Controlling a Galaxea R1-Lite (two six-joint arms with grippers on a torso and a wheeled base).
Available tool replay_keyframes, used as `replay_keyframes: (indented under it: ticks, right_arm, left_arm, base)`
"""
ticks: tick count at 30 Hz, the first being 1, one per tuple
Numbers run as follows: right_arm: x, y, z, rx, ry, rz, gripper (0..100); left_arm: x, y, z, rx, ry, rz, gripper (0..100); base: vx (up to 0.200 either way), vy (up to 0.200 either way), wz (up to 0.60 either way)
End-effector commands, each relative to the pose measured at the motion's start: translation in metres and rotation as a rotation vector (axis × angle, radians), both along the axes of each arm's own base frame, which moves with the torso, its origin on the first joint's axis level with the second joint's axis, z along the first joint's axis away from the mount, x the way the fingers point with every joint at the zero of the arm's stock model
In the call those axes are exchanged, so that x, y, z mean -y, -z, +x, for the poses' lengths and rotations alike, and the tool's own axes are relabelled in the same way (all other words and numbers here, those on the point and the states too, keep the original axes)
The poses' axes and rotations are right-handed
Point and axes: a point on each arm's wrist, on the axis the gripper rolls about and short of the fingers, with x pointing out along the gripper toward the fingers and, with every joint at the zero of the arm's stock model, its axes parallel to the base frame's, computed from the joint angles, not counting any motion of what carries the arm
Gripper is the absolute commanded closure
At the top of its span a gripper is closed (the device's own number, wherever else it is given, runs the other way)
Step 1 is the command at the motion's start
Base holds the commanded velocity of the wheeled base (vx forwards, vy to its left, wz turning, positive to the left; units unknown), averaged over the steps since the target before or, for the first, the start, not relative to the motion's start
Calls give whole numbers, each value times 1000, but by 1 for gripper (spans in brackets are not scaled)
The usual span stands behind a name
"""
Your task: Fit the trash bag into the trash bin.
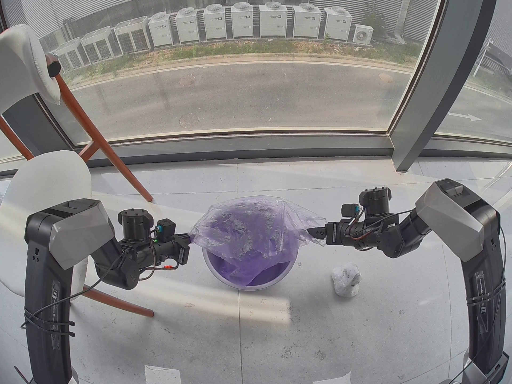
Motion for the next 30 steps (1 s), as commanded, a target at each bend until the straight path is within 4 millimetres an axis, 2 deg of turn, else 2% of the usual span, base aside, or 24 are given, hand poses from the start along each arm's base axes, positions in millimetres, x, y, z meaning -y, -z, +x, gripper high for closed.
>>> replay_keyframes:
  ticks: [1, 5, 10, 14, 21, 27, 30]
  right_arm:
    - [15, -23, -4, -28, -60, 95, 0]
    - [19, -37, -15, -124, -155, 158, 0]
    - [19, -64, -34, -333, -232, 201, 0]
    - [14, -68, -44, -506, -227, 181, 0]
    - [1, -77, -37, -634, -216, 173, 0]
    - [-27, -92, -24, -722, -162, 218, 0]
    - [-37, -89, -19, -753, -106, 216, 0]
  left_arm:
    - [1, -4, -1, 33, 1, -4, 100]
    - [2, -3, -3, 29, 5, -4, 100]
    - [2, -2, -4, 25, 6, -2, 100]
    - [2, -2, -4, 25, 7, -2, 100]
    - [4, -2, -4, 29, 11, -2, 100]
    - [4, -3, -4, 32, 15, 3, 100]
    - [9, -2, -6, 28, 26, 5, 100]
  base:
    - [0, 0, 0]
    - [0, 0, 0]
    - [0, 0, 0]
    - [0, 0, 0]
    - [0, 0, 0]
    - [0, 0, 0]
    - [0, 0, 0]
